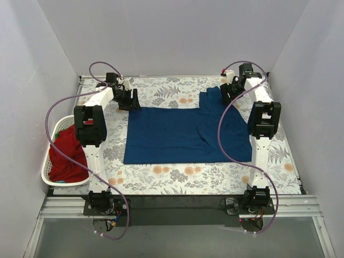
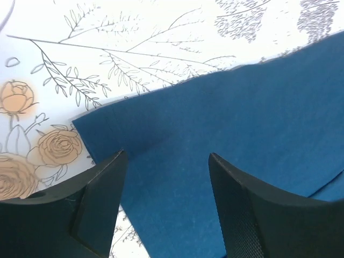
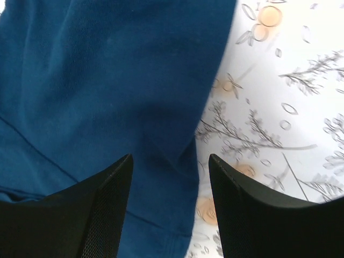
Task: Fold and stack the t-shirts
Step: Fold the tshirt
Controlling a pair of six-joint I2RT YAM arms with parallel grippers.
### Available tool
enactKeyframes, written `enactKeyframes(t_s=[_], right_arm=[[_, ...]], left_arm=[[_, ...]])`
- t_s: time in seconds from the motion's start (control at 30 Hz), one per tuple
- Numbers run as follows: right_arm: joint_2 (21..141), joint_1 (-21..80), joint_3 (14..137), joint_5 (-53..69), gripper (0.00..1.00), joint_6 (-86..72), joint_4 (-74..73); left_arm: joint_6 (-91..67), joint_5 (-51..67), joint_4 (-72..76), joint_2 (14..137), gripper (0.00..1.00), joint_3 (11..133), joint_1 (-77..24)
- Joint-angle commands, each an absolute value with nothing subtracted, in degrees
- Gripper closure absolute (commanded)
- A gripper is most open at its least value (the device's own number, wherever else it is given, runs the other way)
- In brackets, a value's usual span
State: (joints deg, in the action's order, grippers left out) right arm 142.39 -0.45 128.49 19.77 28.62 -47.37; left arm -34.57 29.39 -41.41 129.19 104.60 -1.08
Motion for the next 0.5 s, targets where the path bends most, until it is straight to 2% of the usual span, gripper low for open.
enactKeyframes(t_s=[0.0,0.17,0.37,0.47], right_arm=[[143.08,-0.09,130.52,18.37,0.35,28.13,-44.39],[143.79,-0.09,130.08,17.23,0.37,28.13,-43.77],[144.23,-0.09,130.25,19.94,0.54,27.51,-43.51],[144.05,-0.09,130.43,22.76,0.7,26.72,-43.59]], left_arm=[[-35.33,29.71,-41.22,129.11,0.38,107.05,-0.7],[-35.33,28.92,-42.01,131.04,0.37,109.16,-0.7],[-36.3,27.34,-42.19,133.68,0.37,112.4,-0.7],[-36.56,26.1,-41.49,134.47,0.37,113.03,-0.7]])
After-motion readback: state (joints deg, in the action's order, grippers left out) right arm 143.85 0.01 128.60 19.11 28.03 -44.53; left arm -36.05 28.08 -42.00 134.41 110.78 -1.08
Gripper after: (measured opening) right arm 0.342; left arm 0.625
